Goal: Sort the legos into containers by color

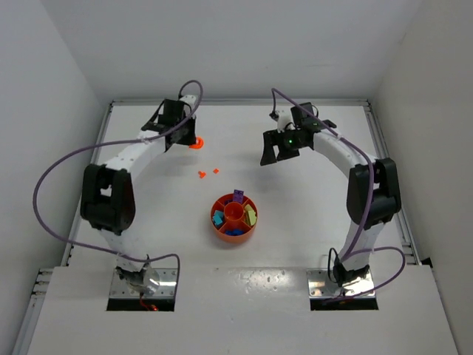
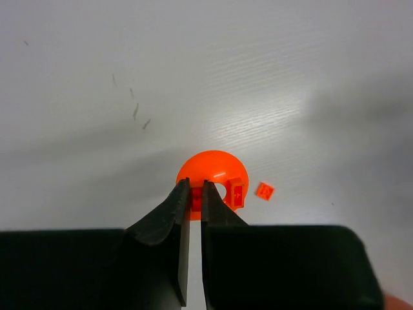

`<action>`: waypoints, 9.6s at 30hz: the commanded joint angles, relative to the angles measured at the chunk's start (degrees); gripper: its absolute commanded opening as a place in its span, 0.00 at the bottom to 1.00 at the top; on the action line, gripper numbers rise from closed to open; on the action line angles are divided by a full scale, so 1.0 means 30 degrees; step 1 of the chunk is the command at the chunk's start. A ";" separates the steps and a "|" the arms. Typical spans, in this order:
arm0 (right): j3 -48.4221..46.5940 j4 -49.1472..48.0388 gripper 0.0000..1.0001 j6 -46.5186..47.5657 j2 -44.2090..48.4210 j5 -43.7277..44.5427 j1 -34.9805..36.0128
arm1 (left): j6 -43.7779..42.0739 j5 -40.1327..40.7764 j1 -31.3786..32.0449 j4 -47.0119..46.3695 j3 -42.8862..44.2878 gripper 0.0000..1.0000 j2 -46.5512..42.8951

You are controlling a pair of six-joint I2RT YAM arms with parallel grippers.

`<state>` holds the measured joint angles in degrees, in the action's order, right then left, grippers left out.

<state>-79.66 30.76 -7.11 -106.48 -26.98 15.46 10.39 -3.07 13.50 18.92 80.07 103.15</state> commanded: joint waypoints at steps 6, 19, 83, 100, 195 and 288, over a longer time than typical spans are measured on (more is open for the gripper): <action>0.0449 -0.0880 0.78 0.0145 0.1449 0.0322 -0.0057 | -0.5657 0.0728 0.3671 -0.0651 -0.4186 0.00 -0.9122; 0.1267 -0.0880 0.78 0.0496 0.2504 0.1697 -0.0057 | -0.6746 0.1377 0.7979 0.2423 -0.7617 0.00 -1.4460; 0.1652 -0.0880 0.83 0.0848 0.3234 0.2051 -0.0057 | -0.8388 0.5330 1.5833 0.2278 -0.6916 0.50 -1.0008; -0.3386 0.3248 0.77 0.6056 0.2419 0.2018 -0.0057 | -0.2179 0.7586 0.9833 0.0933 -0.1141 0.40 -1.1297; -1.2559 0.1581 0.41 0.1463 -1.2701 0.8029 0.8439 | 0.1956 -0.6711 -0.9069 0.2337 -0.5890 0.99 -0.8193; 0.0100 0.3310 0.00 0.8582 0.3209 -0.0820 1.0168 | -0.0740 -0.5803 -0.6901 0.2073 -0.7648 1.00 -1.2353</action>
<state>-76.31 42.41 18.59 -96.09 -29.61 45.80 8.99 -20.36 -7.57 25.71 56.29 66.63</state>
